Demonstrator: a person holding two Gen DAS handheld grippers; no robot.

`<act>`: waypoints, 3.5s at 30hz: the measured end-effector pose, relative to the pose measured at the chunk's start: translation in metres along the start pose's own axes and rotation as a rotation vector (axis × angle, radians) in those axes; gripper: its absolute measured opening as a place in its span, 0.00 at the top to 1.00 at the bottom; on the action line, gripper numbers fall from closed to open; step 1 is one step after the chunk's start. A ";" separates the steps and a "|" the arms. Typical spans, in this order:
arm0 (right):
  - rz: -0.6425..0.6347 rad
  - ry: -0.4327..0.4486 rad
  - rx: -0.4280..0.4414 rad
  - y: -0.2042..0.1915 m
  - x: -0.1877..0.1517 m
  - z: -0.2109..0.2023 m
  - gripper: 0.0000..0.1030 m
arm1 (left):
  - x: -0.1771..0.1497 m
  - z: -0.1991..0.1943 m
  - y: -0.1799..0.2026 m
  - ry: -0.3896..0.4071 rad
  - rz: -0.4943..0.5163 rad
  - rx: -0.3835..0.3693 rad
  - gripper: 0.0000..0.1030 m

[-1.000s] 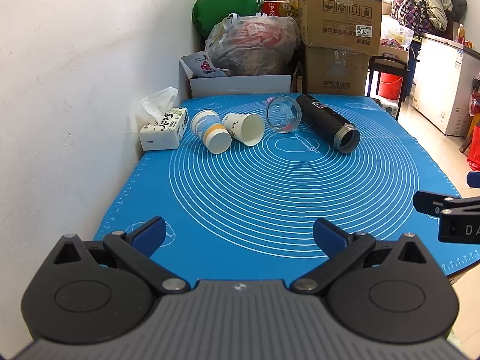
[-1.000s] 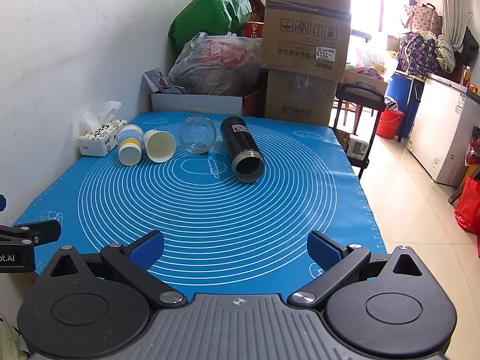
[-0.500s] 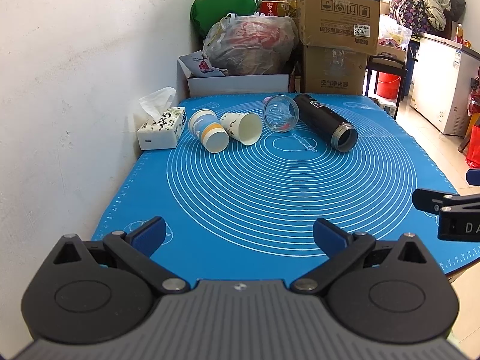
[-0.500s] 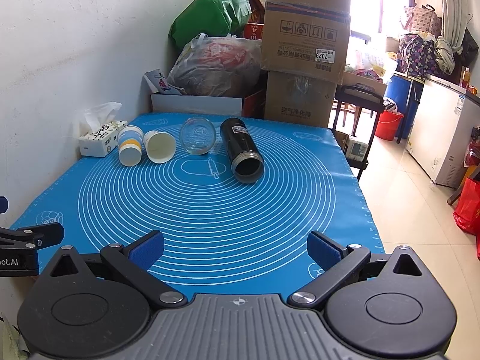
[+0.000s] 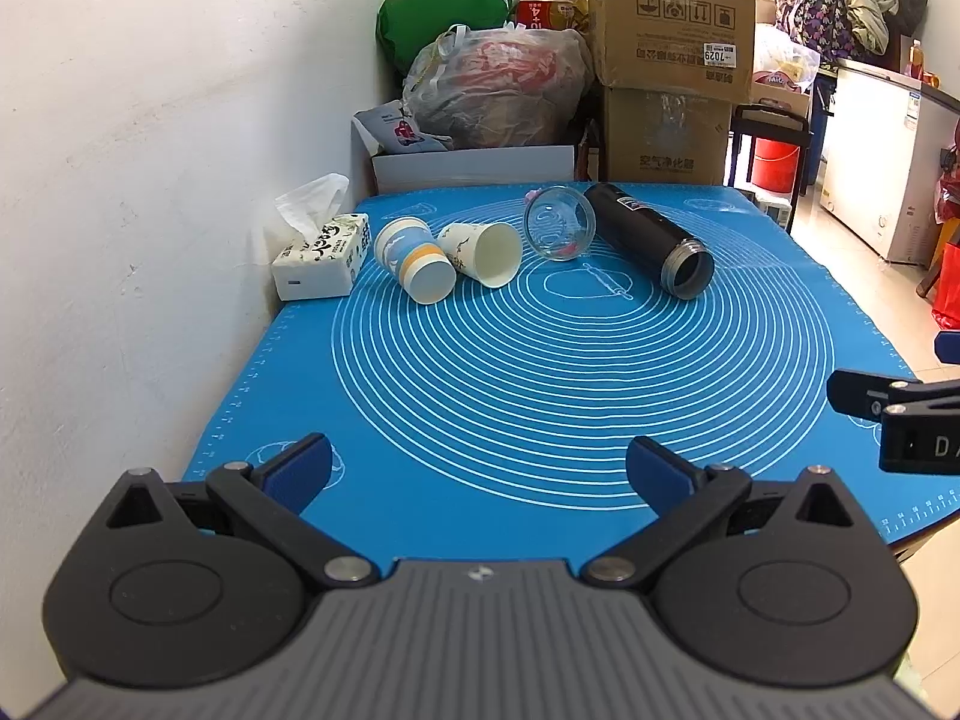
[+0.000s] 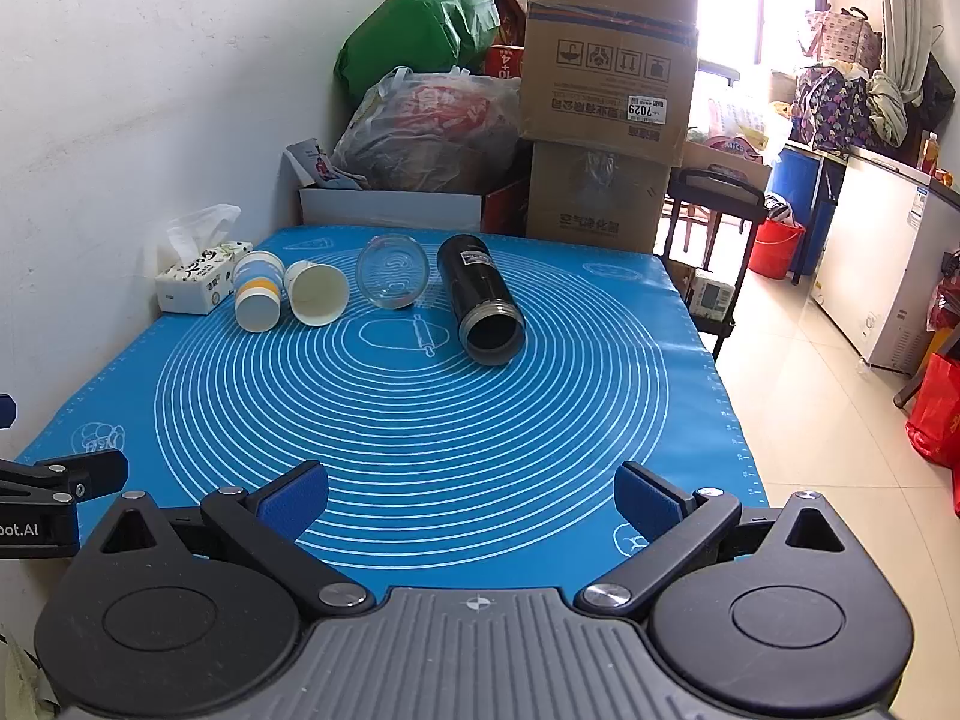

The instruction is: Flip cup upside down

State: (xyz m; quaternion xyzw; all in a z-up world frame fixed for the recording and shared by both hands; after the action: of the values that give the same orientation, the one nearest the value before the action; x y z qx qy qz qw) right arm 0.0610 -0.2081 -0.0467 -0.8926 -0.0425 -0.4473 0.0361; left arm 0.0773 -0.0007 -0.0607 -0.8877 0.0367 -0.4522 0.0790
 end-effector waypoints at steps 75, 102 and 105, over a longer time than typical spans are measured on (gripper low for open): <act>0.087 0.094 -0.016 0.062 0.058 0.124 0.00 | 0.115 0.194 -0.053 0.030 -0.120 0.186 0.00; 0.098 0.033 -0.031 0.079 0.039 0.167 0.00 | 0.120 0.322 -0.036 -0.140 -0.250 0.039 0.41; 0.097 0.034 -0.032 0.079 0.039 0.167 0.00 | 0.122 0.319 -0.034 -0.130 -0.224 0.065 0.41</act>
State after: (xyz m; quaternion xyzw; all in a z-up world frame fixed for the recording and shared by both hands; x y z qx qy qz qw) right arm 0.2258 -0.2676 -0.1169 -0.8865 0.0086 -0.4605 0.0443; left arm 0.4068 0.0504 -0.1421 -0.9106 -0.0825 -0.4008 0.0589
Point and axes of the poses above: each gripper's, at about its wrist camera, not at the fingertips, and z roughly the way its jaws point, y to its right, x to its top, the point moved 10 cm from there along z, roughly the way its jaws point, and after that the axes turned 7 degrees about x, right-handed, at the moved point
